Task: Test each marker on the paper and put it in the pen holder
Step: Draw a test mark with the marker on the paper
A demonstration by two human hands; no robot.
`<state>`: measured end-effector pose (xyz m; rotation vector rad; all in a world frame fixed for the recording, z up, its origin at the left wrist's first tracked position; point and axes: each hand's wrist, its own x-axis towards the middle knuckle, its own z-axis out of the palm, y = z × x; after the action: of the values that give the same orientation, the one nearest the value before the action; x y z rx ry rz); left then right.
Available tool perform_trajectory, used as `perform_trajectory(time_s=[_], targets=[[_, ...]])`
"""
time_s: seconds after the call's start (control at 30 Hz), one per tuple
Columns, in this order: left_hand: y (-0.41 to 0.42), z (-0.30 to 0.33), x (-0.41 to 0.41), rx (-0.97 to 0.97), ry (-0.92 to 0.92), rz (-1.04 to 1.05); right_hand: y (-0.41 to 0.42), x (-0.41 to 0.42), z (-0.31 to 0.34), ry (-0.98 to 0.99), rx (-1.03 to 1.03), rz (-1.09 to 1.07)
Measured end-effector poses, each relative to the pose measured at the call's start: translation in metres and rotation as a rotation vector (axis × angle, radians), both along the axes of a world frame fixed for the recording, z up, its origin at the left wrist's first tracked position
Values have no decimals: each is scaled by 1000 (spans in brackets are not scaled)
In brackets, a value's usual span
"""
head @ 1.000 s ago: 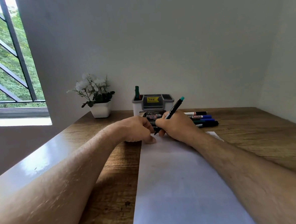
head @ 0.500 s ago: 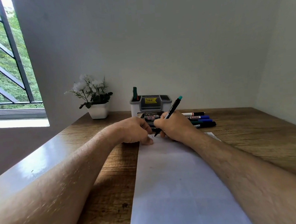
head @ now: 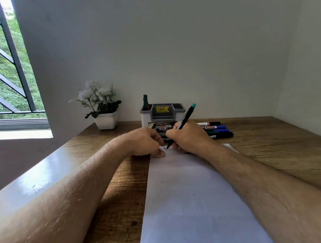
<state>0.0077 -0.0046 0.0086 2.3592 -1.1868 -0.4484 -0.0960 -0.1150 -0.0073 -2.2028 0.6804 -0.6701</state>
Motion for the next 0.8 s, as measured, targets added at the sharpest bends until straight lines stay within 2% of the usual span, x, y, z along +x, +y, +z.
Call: perform_trajectory(time_s=[0.23, 0.33, 0.5, 0.57, 0.8], targets=[[0, 1, -2, 4, 8, -8, -2, 1, -2, -27, 29, -16], [-1, 1, 0, -41, 38, -16, -5, 0, 0, -122, 82, -25], [-2, 10, -3, -520, 353, 28, -12, -8, 12, -353, 329, 4], [-3, 8, -3, -680, 424, 20, -14, -12, 14, -401, 401, 25], [-8, -1, 1, -977, 656, 84, -9, -16, 17, -454, 443, 84]])
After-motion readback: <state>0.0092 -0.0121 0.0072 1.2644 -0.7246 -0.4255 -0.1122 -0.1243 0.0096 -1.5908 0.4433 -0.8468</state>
